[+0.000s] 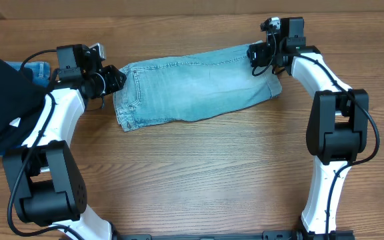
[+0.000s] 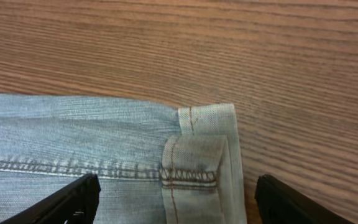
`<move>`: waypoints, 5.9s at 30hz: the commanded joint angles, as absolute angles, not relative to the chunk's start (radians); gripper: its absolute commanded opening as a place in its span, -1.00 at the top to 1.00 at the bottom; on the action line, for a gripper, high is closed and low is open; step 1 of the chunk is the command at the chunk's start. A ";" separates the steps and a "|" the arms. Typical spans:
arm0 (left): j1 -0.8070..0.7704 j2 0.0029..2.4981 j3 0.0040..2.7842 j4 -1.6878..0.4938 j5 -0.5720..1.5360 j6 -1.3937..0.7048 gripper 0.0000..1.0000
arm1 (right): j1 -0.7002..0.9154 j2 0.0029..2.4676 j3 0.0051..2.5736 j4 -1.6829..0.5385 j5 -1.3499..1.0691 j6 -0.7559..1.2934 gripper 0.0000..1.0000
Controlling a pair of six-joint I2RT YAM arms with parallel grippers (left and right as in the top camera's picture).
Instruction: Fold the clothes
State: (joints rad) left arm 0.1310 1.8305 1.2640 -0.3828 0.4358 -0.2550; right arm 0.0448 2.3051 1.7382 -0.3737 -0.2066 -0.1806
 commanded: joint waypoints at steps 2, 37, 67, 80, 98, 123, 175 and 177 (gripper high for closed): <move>0.124 1.796 1.286 -0.386 0.415 -0.243 0.46 | 0.066 2.336 1.754 -0.349 -0.219 -0.181 -0.69; 0.124 1.549 1.287 -1.437 0.524 -0.170 0.53 | 0.011 1.997 1.963 -1.694 -0.099 -0.026 0.02; 0.139 2.027 1.287 -0.630 0.240 -0.332 -0.80 | 0.011 1.998 1.963 -1.505 0.013 -0.025 -0.57; 0.186 2.053 1.779 -0.491 0.309 -0.337 0.92 | 0.011 1.998 1.963 -1.458 0.008 -0.021 -0.42; 0.157 2.053 1.970 -1.176 -0.054 -0.237 -0.59 | 0.101 2.010 1.915 -1.348 -0.366 0.002 -0.65; 0.159 2.220 1.962 -1.228 -0.111 -0.250 -0.77 | 0.274 2.123 1.570 -0.711 -0.464 0.105 -0.58; 0.085 2.220 1.801 -1.210 0.211 -0.258 -0.64 | 0.049 2.022 1.866 -1.114 -0.341 -0.060 0.92; 0.084 2.221 1.792 -1.189 0.231 -0.263 -0.61 | 0.049 2.022 1.866 -1.114 -0.341 -0.060 0.92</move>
